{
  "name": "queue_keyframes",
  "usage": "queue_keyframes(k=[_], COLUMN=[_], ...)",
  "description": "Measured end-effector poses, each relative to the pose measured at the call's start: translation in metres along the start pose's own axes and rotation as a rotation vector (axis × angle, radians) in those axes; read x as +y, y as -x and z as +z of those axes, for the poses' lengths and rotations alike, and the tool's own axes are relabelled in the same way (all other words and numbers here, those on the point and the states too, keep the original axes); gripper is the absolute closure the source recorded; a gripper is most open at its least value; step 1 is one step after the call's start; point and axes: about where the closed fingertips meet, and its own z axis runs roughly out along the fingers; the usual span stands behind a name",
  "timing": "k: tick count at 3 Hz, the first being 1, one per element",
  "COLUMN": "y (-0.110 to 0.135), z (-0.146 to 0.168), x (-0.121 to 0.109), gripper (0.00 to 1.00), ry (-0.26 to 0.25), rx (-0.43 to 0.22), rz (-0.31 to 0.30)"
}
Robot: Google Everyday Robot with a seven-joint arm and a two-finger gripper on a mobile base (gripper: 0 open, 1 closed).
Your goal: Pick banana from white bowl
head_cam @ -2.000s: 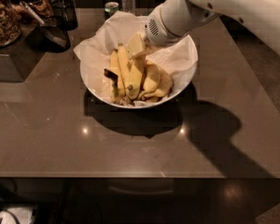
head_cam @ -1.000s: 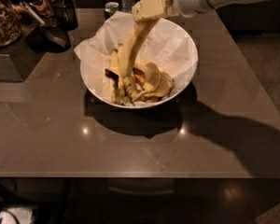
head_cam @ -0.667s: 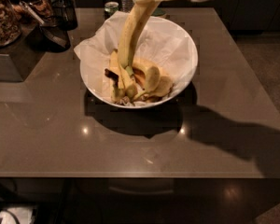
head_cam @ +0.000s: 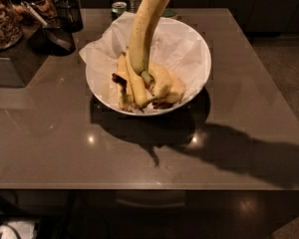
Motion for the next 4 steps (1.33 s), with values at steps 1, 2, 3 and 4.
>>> queue_keyframes(k=[1,2,3,4], y=[0.0,-0.016,-0.038,-0.071], z=[-0.001,0.003,0.003,0.001], x=[0.002,0.003,0.011,0.017], gripper=[1.0,1.0,1.0,1.0], ry=[0.006,0.003,-0.002,-0.008], rx=[-0.002,0.031,0.047,0.061], rz=[0.002,0.045,0.148,0.284])
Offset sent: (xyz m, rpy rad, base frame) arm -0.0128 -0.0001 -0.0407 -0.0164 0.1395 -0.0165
